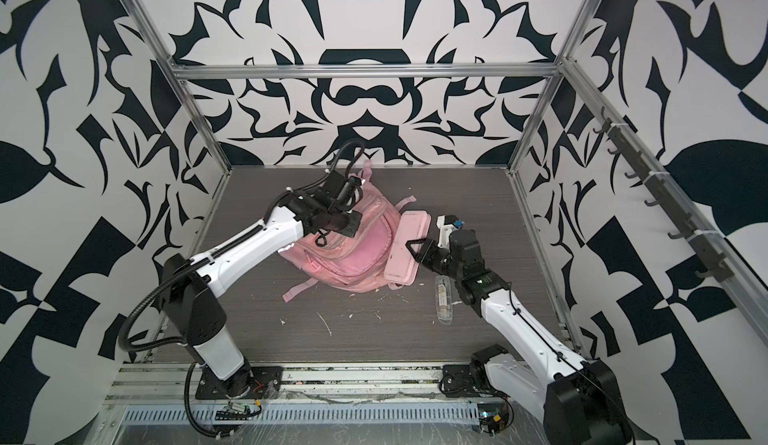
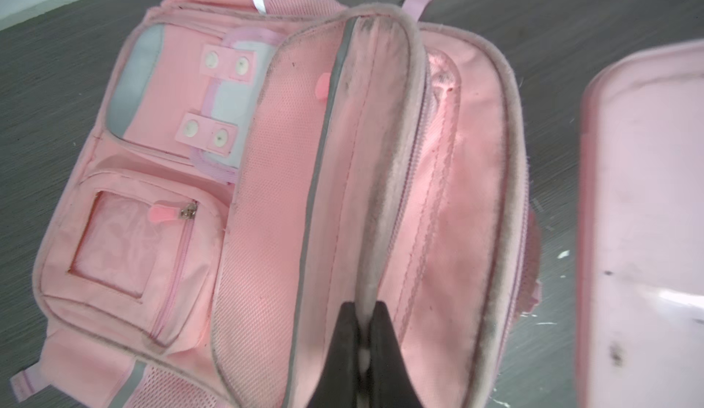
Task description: Pack the student bag
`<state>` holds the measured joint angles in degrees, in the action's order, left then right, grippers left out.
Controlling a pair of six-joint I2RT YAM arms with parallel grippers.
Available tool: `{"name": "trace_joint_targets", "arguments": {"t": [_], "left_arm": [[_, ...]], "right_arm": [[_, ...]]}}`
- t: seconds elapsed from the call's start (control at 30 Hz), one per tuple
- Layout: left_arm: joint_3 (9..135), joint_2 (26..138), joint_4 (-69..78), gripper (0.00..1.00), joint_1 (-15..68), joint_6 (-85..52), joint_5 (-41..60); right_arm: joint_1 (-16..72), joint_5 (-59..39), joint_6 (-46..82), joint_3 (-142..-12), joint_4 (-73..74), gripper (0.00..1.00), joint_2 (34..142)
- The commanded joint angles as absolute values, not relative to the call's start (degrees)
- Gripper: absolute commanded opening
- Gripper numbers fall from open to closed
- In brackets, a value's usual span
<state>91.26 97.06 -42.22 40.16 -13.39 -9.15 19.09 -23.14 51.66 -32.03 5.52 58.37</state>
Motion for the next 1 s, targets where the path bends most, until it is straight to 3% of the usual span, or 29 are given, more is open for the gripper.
{"name": "trace_joint_targets", "arguments": {"t": [0.0, 0.23, 0.97], "left_arm": [[90.1, 92.3, -37.5, 0.0, 37.0, -16.2, 1.2], [91.2, 90.9, -37.8, 0.0, 35.5, -16.3, 5.7], [99.8, 93.9, -38.1, 0.0, 32.3, -20.6, 12.7]], "right_arm": [[18.9, -25.3, 54.7, -32.5, 14.9, 0.12, 61.3], [20.0, -29.1, 62.0, -35.0, 30.9, 0.12, 73.7], [33.2, -26.9, 76.8, -69.9, 49.3, 0.19, 118.2]]}}
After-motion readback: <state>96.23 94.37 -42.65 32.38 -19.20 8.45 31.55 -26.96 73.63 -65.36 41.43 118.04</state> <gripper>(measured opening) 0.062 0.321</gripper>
